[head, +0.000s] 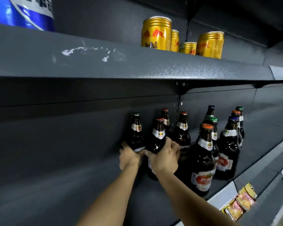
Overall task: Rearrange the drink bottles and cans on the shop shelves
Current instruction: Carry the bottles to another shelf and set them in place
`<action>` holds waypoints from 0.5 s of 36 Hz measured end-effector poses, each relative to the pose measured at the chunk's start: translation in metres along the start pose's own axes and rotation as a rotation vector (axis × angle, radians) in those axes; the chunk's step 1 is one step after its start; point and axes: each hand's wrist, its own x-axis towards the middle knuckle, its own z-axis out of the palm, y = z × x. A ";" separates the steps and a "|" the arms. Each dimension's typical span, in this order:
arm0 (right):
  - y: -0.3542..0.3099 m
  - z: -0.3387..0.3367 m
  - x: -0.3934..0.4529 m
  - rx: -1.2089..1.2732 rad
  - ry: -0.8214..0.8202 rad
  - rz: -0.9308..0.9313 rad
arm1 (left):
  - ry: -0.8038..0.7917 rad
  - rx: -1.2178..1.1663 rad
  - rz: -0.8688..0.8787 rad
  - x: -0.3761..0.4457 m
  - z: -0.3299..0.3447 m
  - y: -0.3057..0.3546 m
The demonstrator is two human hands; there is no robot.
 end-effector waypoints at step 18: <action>-0.065 0.032 -0.064 0.242 -0.352 -0.179 | 0.300 -0.036 -0.071 -0.049 -0.149 -0.090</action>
